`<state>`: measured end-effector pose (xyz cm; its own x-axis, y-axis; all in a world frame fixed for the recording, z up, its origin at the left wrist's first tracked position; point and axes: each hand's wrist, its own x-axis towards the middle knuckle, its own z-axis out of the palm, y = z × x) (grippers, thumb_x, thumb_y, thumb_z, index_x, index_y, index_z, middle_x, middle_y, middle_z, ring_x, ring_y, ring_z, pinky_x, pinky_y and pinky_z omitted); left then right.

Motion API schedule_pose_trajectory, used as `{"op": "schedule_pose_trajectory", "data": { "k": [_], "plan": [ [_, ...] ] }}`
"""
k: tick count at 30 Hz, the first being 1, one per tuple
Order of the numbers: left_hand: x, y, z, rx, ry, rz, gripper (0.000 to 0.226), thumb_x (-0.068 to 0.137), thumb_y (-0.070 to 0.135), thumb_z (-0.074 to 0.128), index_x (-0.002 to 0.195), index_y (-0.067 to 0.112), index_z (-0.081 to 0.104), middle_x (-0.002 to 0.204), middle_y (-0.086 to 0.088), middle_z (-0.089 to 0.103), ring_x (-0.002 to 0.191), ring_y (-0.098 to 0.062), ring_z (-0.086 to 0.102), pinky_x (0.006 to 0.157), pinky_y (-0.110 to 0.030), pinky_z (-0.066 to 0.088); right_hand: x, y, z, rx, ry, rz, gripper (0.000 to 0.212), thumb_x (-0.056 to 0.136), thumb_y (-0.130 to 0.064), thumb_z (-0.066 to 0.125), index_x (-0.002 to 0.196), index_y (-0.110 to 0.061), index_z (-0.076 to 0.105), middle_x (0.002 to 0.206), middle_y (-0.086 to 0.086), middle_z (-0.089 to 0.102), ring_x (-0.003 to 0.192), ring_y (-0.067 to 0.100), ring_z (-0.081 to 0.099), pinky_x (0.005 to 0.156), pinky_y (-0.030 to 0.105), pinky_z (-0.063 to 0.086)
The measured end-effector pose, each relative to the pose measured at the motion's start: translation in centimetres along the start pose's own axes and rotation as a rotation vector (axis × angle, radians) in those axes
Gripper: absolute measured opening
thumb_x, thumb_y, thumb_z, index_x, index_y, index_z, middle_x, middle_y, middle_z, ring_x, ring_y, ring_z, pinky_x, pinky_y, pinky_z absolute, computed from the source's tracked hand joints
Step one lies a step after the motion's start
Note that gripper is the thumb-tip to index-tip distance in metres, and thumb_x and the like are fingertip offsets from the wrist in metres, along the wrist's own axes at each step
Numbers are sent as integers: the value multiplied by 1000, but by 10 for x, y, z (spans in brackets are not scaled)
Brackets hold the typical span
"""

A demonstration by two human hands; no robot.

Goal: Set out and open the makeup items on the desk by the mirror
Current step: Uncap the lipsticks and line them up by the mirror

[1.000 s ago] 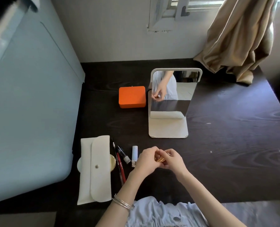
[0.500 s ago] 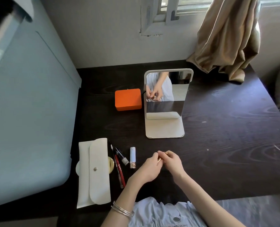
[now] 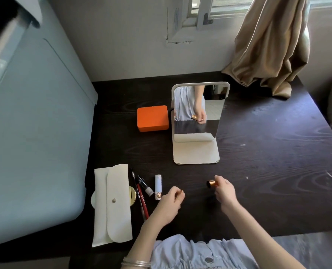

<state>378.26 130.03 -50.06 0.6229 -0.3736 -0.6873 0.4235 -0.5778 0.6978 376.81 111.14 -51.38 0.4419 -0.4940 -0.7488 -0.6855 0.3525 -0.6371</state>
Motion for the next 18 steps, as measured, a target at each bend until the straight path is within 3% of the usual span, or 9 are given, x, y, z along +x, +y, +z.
{"op": "schedule_pose_trajectory", "data": {
  "k": [2, 4, 7, 11, 14, 18],
  "plan": [
    [-2, -7, -3, -103, 46, -6, 20, 98, 37, 43, 102, 19, 50, 73, 3, 47, 58, -6, 41, 53, -21, 35, 2, -2, -15, 135, -94, 117, 22, 94, -27, 52, 75, -16, 50, 45, -4, 41, 37, 5, 36, 38, 16, 28],
    [-2, -7, -4, -157, 83, 3, 19, 99, 31, 45, 107, 15, 47, 71, 2, 47, 57, -6, 41, 52, -18, 36, -4, 0, -19, 191, -204, 153, 15, 93, -27, 55, 83, -16, 54, 56, 0, 54, 49, 9, 48, 51, 19, 38],
    [-2, -2, -2, -151, 121, 44, 13, 98, 23, 46, 110, 17, 44, 73, 1, 52, 60, -5, 47, 56, -17, 40, -15, 8, -17, 113, -332, 29, 5, 92, -16, 58, 92, -13, 54, 85, 11, 66, 73, 16, 62, 67, 24, 46],
    [-4, 7, 1, -171, 138, 113, 4, 99, 17, 44, 102, 18, 47, 82, 3, 61, 68, -5, 55, 61, -18, 45, -16, 8, -21, -84, -510, -139, 28, 89, -5, 58, 113, -19, 59, 106, 6, 69, 100, 18, 66, 85, 28, 48],
    [-8, 12, 3, -178, 125, 147, 12, 99, 16, 44, 99, 16, 56, 96, 5, 65, 87, -4, 64, 78, -21, 51, -15, 8, -22, -179, -499, -281, 25, 84, 6, 60, 101, -12, 64, 104, 3, 71, 105, 17, 65, 88, 27, 49],
    [-13, 10, 3, -148, 140, 199, 17, 95, 14, 53, 98, 28, 63, 106, 7, 64, 104, -3, 60, 91, -18, 47, -15, 13, -17, -342, -372, -453, 23, 78, 6, 68, 89, -12, 59, 97, -3, 72, 97, 7, 66, 89, 27, 51]
  ]
}}
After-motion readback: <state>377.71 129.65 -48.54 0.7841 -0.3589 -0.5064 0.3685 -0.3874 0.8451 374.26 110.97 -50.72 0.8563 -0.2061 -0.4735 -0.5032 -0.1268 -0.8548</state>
